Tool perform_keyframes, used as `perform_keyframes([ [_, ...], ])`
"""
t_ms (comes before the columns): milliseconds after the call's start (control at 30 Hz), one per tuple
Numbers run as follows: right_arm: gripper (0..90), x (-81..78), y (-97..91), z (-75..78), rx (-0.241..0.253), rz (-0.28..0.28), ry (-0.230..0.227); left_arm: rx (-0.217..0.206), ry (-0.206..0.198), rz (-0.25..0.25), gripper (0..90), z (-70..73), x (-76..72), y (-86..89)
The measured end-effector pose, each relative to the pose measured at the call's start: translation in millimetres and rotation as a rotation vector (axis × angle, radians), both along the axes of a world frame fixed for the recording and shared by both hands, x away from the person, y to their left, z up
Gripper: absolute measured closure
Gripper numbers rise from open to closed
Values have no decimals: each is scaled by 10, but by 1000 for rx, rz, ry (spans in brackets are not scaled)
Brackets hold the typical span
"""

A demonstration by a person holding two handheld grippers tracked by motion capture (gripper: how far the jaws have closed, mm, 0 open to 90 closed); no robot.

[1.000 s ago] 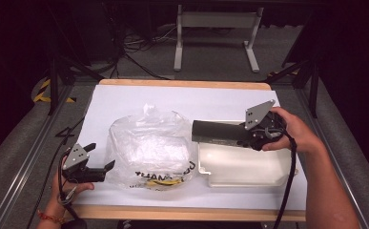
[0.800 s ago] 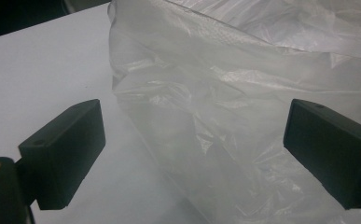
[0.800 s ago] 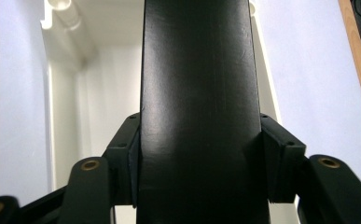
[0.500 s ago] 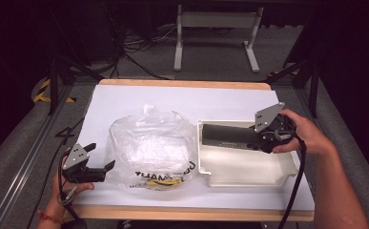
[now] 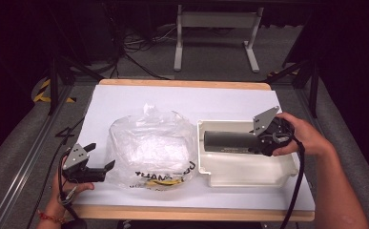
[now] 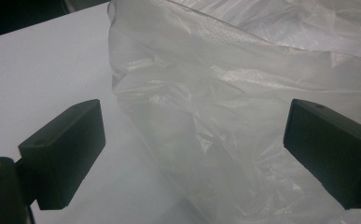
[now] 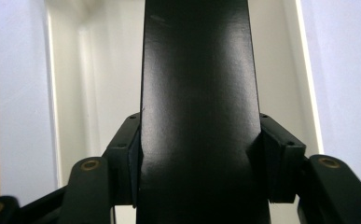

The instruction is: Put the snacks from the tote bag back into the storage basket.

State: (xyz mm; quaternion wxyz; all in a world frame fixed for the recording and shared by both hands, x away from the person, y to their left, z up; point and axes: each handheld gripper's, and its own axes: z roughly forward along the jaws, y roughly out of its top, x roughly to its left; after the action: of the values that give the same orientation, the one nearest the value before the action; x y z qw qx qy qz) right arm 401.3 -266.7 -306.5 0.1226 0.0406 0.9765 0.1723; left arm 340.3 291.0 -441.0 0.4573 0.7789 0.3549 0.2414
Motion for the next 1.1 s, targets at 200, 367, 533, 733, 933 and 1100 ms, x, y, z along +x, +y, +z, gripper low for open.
perform_keyframes([
  [200, 427, 7, -9, -52, -30, -9, 28, 1, 1, 0, 64, -1, 1, -2],
  [367, 427, 36, -11, -130, -61, -12, 53, 4, 1, -2, 65, -4, 3, -5],
  [533, 427, 81, -15, -211, -67, -18, 72, 5, 3, 0, 64, -7, 6, -9],
  [733, 427, 124, -34, -298, -88, -27, 94, 6, 5, -1, 65, -9, 9, -8],
  [933, 426, 144, -59, -340, -95, -23, 105, 4, 8, -2, 65, -11, 11, -13],
  [1100, 426, 155, -62, -359, -95, -17, 107, 5, 9, 1, 64, -12, 12, -17],
])
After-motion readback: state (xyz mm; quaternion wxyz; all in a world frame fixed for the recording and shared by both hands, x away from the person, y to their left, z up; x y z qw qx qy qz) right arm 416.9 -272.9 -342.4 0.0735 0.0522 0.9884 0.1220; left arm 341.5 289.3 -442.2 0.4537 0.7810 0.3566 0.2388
